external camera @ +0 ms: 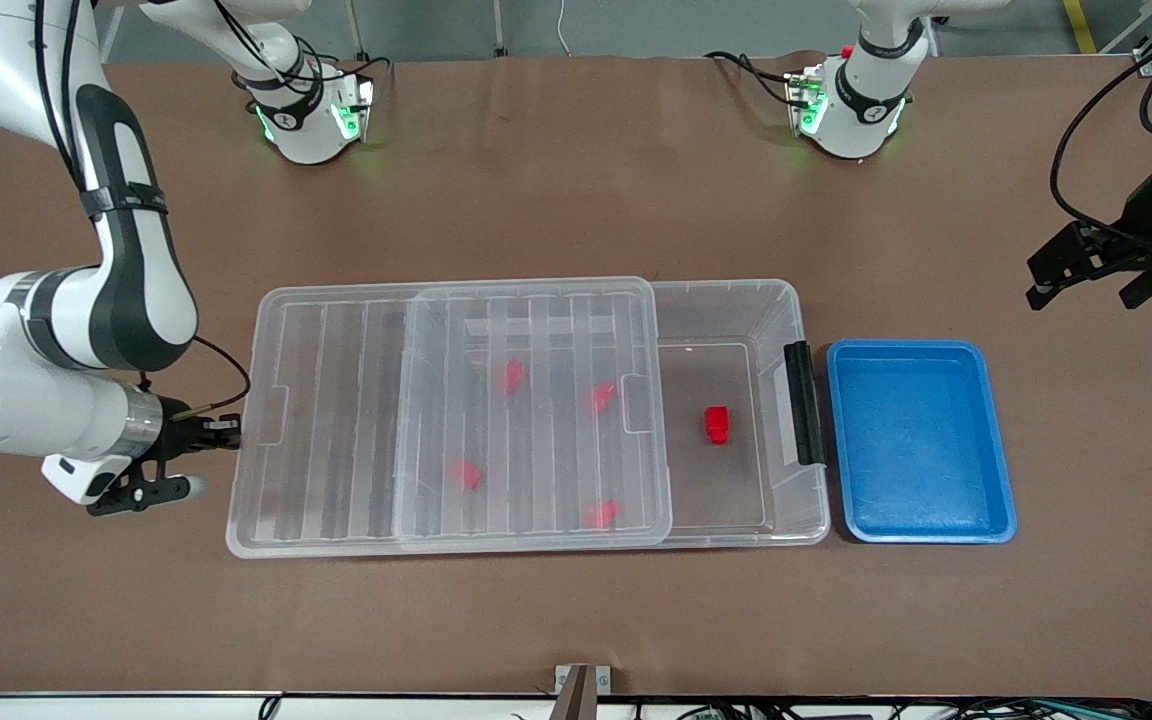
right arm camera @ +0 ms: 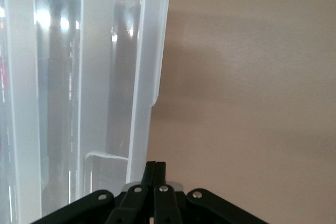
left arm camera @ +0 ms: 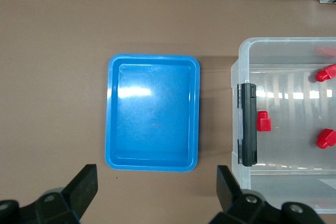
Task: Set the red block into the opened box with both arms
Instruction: 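Slide the clear lid back over the box with the right gripper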
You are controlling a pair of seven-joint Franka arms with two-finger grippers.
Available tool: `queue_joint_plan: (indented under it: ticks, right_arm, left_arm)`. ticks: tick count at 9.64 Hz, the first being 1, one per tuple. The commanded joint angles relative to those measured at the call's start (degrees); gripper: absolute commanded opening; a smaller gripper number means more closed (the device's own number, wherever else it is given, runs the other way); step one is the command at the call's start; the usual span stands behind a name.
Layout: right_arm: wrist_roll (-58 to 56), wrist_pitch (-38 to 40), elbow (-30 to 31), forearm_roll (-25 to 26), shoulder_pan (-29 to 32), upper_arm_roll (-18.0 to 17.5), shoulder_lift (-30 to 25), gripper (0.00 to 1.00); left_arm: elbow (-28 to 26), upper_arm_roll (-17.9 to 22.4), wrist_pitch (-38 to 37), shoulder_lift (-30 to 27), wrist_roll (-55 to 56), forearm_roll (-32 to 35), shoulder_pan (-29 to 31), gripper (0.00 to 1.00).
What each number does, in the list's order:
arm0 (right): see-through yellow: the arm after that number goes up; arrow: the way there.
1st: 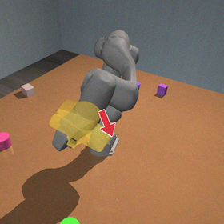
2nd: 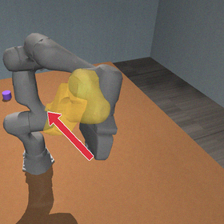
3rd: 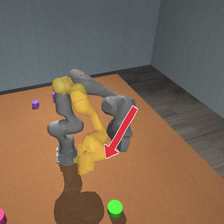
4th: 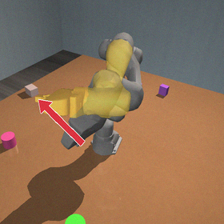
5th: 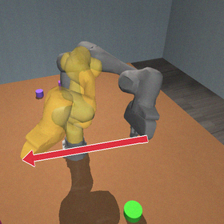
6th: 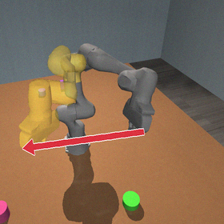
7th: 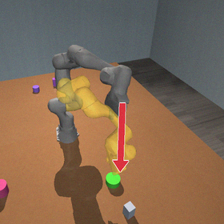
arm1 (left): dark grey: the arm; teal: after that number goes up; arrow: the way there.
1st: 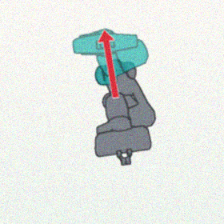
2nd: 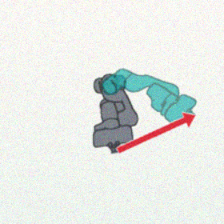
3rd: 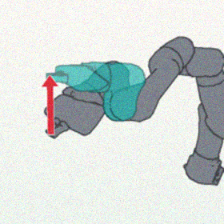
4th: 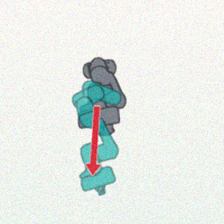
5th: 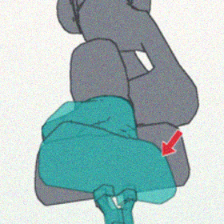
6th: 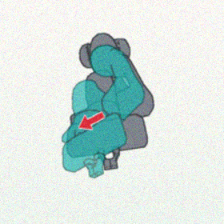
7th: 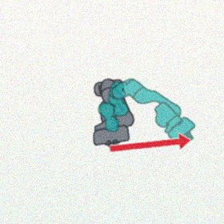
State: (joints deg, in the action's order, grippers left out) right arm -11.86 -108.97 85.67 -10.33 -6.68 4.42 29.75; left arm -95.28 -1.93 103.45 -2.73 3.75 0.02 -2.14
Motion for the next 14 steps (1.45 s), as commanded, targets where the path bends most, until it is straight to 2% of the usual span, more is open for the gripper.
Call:
queue_joint_plan:
  ticks: [1, 7, 8, 14]
  right_arm:
    - [-0.09, 0.08, -0.77, -2.84, -1.66, 0.23, 1.01, 0.0]
    - [8.14, -3.43, -1.38, -3.99, -8.07, 0.06, 2.58, 0.0]
    - [10.43, -4.92, -1.38, -3.9, -9.21, -1.07, 3.46, 0.0]
    - [12.48, -6.6, -1.47, -3.9, -9.22, -3.37, 4.35, 0.0]
  left_arm:
    - [-0.96, 0.52, -0.88, 0.8, -1.28, -0.63, -0.5, 1.0]
    - [0.0, 1.31, -5.19, 1.42, -3.14, -0.98, -0.32, 1.0]
    - [0.09, 1.4, -5.19, 1.5, -3.05, -0.9, -0.32, 1.0]
    - [3.43, 1.49, -7.91, 3.7, -3.14, -2.22, -0.15, 1.0]
